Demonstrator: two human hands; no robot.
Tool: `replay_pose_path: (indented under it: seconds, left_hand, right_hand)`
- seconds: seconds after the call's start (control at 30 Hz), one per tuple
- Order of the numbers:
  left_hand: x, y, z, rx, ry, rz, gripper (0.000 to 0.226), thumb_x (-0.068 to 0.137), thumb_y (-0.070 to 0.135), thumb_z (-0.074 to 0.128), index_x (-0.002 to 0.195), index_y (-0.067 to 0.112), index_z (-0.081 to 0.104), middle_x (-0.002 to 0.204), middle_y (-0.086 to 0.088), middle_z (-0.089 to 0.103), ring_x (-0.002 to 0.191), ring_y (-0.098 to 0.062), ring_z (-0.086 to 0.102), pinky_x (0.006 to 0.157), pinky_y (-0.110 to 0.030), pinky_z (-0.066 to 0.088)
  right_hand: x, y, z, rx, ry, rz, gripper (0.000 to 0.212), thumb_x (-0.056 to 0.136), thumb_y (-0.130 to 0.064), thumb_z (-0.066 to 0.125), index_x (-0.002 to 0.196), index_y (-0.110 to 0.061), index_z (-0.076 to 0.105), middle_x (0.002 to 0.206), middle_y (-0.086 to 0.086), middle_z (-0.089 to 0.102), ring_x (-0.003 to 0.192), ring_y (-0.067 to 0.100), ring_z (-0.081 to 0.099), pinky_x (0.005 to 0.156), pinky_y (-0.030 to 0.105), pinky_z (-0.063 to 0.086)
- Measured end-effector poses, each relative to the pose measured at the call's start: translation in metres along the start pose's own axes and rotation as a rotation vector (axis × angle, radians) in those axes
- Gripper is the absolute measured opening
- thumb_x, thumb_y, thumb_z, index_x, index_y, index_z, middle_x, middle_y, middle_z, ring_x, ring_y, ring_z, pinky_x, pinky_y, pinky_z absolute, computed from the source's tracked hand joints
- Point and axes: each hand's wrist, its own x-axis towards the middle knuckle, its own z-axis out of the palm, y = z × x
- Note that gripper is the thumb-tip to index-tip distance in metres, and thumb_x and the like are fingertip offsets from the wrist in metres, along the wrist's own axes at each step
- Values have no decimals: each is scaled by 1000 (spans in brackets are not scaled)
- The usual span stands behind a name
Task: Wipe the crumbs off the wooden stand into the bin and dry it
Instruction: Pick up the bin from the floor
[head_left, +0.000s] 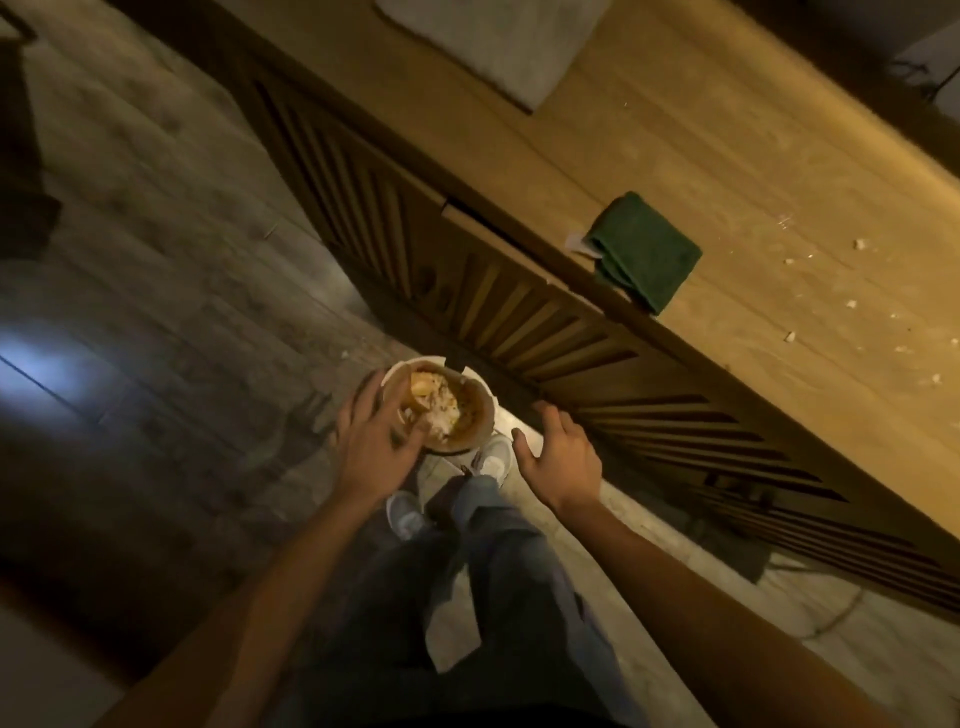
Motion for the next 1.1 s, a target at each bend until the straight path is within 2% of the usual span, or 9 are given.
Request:
replay_pose_path:
  seconds: [0.27, 0.43, 0.5, 0.57, 0.67, 0.73, 0.9, 1.0, 1.1]
  left_hand:
    - [-2, -86, 99, -171, -45, -250, 67, 94, 47, 55, 154, 33, 28, 165, 4, 20, 152, -23, 10, 117, -51, 24]
    - [35, -133, 187, -403, 14, -453, 62, 88, 39, 64, 145, 20, 44, 151, -8, 42, 139, -30, 36, 109, -47, 34]
    - [54, -151, 222, -488, 32, -515, 46, 87, 33, 68, 129, 19, 57, 133, -8, 56, 123, -23, 53, 101, -35, 41]
    - [71, -168, 251, -641, 78, -616, 13, 87, 30, 70, 96, 34, 61, 100, 16, 66, 88, 7, 61, 80, -12, 43]
    - [97, -184, 284, -855, 98, -719, 19, 83, 27, 73, 76, 39, 59, 65, 38, 62, 62, 25, 55, 52, -7, 41]
    - [108, -188, 300, -940, 98, -764, 12, 79, 31, 76, 83, 38, 66, 70, 28, 67, 67, 12, 62, 59, -13, 39]
    - [125, -191, 327, -1065, 92, -799, 51, 76, 32, 82, 122, 23, 61, 97, 10, 65, 85, -3, 63, 62, -16, 48]
    - [133, -186, 335, -1184, 131, -848, 34, 80, 22, 81, 108, 21, 62, 100, -2, 69, 87, -14, 68, 64, -26, 55]
    - [142, -178, 336, -1241, 173, -905, 26, 79, 15, 81, 90, 26, 60, 91, -4, 70, 81, -18, 71, 66, -28, 60]
  right_hand:
    - [38, 32, 79, -11, -112, -16, 47, 97, -47, 55, 138, -28, 43, 131, 5, 64, 112, 29, 64, 85, 46, 58]
    - [85, 73, 154, 34, -242, 79, 38, 96, -36, 61, 132, -23, 55, 124, 5, 71, 111, 32, 67, 91, 47, 56]
    - [104, 85, 183, 115, -344, 215, 30, 95, -30, 64, 124, -23, 62, 120, 9, 72, 111, 33, 66, 92, 46, 56]
    - [120, 89, 207, 305, -404, 431, 17, 94, -25, 68, 111, -27, 64, 113, 12, 72, 99, 27, 70, 78, 42, 62]
    - [140, 93, 237, 532, -414, 592, 21, 94, -19, 70, 114, -21, 64, 109, 9, 71, 87, 20, 71, 66, 34, 63]
    - [147, 95, 253, 672, -423, 638, 27, 96, -17, 68, 122, -13, 62, 103, 7, 69, 81, 18, 69, 61, 29, 62]
    - [156, 98, 282, 799, -371, 680, 31, 97, -16, 66, 125, -7, 56, 100, 9, 67, 85, 21, 70, 67, 28, 62]
    - [159, 101, 291, 845, -336, 728, 34, 98, -13, 66, 127, -10, 48, 103, 11, 66, 87, 21, 70, 66, 28, 62]
    - [162, 103, 293, 869, -484, 711, 34, 103, -12, 57, 134, -14, 46, 111, 10, 65, 92, 22, 71, 65, 30, 62]
